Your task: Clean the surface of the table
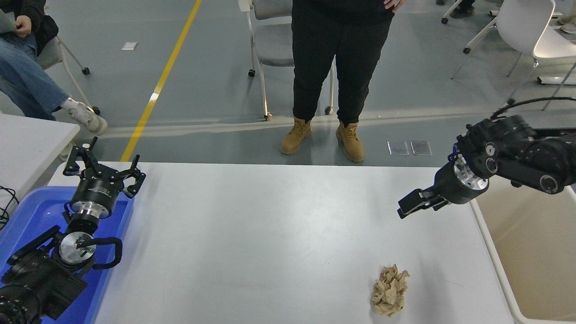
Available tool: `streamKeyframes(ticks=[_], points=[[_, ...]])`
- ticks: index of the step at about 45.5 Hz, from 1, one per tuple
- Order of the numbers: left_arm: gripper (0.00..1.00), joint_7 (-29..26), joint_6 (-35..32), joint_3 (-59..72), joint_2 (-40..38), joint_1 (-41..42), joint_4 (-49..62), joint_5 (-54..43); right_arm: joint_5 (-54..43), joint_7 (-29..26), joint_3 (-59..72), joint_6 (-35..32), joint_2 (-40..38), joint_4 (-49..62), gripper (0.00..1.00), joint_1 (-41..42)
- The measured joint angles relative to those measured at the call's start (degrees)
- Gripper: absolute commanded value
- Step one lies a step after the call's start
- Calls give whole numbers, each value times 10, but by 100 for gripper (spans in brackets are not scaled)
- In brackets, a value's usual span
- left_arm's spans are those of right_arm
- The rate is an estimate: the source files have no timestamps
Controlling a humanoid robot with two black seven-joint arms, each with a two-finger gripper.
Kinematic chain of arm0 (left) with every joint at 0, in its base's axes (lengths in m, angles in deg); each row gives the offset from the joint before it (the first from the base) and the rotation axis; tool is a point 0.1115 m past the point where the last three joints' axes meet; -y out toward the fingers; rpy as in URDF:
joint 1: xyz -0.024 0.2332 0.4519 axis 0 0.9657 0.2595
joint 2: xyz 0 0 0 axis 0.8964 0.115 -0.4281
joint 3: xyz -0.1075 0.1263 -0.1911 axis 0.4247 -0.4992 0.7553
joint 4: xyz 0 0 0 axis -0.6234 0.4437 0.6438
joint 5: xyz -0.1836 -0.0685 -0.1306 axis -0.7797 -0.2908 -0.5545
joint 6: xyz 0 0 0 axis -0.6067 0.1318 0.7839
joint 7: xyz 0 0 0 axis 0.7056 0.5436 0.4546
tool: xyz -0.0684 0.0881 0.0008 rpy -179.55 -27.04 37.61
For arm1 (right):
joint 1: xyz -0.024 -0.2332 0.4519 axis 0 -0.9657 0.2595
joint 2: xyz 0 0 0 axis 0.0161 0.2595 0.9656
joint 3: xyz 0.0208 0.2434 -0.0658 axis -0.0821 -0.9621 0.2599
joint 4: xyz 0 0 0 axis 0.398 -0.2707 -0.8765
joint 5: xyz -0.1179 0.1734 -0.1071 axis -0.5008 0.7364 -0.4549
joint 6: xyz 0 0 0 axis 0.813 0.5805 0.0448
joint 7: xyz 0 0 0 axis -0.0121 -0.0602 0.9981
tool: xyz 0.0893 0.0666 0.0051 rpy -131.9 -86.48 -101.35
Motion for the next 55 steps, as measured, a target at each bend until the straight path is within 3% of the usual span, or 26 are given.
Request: streamKeyframes(ticks=[23,55], points=[[100,0,0,0,0,0,0,0,-5,0,71,-16,70,-94,98,43],[100,0,0,0,0,0,0,0,15,-2,55,-11,106,-65,98,-37]])
